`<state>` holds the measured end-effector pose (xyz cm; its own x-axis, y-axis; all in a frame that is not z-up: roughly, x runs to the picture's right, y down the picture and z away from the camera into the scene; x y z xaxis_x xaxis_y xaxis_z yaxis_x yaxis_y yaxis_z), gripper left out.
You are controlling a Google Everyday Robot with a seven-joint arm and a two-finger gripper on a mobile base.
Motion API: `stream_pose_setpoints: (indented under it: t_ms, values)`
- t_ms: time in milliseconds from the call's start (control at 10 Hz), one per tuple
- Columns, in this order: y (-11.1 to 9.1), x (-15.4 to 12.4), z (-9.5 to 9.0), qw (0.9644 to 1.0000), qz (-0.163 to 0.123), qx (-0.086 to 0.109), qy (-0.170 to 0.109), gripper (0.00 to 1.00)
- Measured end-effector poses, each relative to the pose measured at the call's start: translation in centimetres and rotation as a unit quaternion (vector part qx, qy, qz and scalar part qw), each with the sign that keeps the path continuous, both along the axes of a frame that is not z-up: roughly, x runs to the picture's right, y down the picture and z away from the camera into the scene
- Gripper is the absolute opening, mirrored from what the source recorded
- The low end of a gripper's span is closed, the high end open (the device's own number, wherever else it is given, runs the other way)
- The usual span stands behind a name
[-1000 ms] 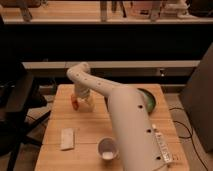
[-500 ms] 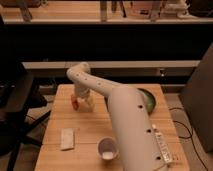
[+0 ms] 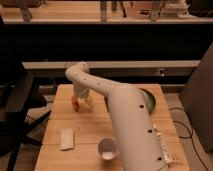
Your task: Drag the pepper across the table
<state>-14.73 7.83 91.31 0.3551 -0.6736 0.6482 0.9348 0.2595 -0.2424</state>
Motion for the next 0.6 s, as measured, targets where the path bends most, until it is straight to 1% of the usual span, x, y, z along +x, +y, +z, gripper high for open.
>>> stream_pose_setpoints:
  t_ms: [200, 300, 400, 600]
  values:
    - [-1.6, -1.7, -2.3, 0.9990, -0.027, 0.015, -0.031, 0.80]
    - [-2.2, -2.2, -3.5, 0.9979, -0.041, 0.020, -0.046, 0.80]
    - [-2.5, -2.5, -4.2, 0.9968, -0.052, 0.024, -0.056, 0.80]
    - [-2.4, -2.9, -4.1, 0.9950, -0.058, 0.030, -0.075, 0.80]
